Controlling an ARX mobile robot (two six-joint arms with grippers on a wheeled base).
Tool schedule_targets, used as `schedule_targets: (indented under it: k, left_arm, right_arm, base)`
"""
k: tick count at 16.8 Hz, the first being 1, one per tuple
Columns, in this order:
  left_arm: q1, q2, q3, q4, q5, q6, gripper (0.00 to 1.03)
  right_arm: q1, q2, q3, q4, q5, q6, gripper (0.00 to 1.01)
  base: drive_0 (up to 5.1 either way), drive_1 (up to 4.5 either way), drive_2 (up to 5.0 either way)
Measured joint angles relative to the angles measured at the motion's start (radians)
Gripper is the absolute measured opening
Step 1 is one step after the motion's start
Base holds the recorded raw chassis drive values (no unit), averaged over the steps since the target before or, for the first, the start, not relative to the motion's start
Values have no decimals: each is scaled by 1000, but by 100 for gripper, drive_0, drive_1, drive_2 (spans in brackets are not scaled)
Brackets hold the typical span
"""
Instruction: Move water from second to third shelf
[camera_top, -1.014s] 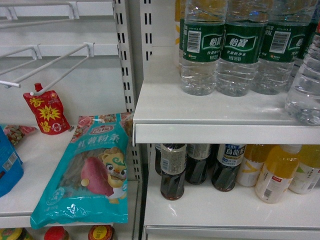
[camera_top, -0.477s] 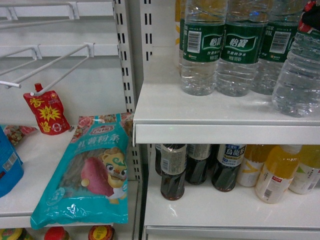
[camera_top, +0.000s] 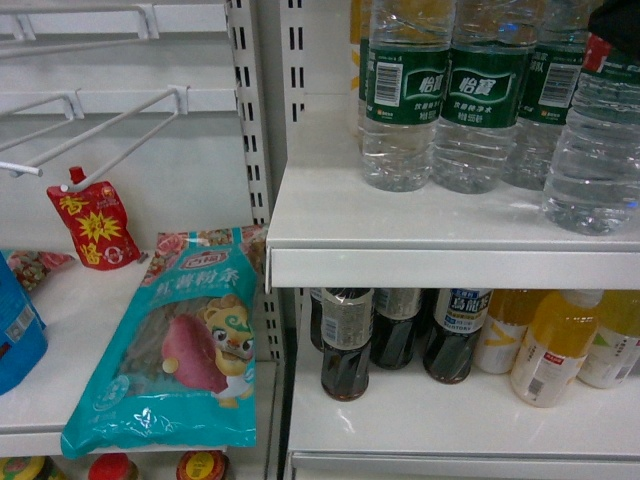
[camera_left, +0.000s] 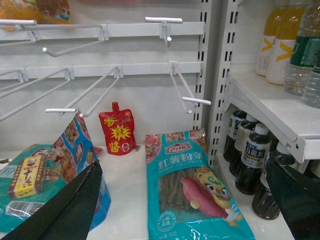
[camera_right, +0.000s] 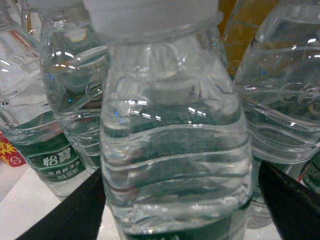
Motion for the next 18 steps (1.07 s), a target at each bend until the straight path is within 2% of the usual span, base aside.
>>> schedule_targets:
  k: [1, 2, 3, 9, 13, 14, 18]
  left_arm:
    - [0, 0, 0, 0, 0, 0, 98]
    - [0, 0, 0, 0, 0, 0, 98]
    - [0, 0, 0, 0, 0, 0, 98]
    - [0, 0, 0, 0, 0, 0, 98]
    - [0, 0, 0, 0, 0, 0, 98]
    - [0, 0, 0, 0, 0, 0, 98]
    - [0, 0, 0, 0, 0, 0, 98]
  right_arm:
    - [0, 0, 3, 1, 0, -3, 93]
    - [0, 0, 3, -3, 3, -3, 100]
    - [0, 0, 3, -3, 3, -6, 97]
    - [0, -10, 3, -3, 5, -28, 98]
    - [5, -51, 3, -35, 46, -74, 98]
    - [11, -75, -6, -40, 71, -89, 98]
    - [28, -180, -60, -100, 89, -88, 98]
  base:
    - [0, 0, 0]
    - [0, 0, 0]
    - [0, 0, 0]
    - [0, 0, 0]
    - [0, 0, 0]
    - [0, 0, 0]
    - [0, 0, 0]
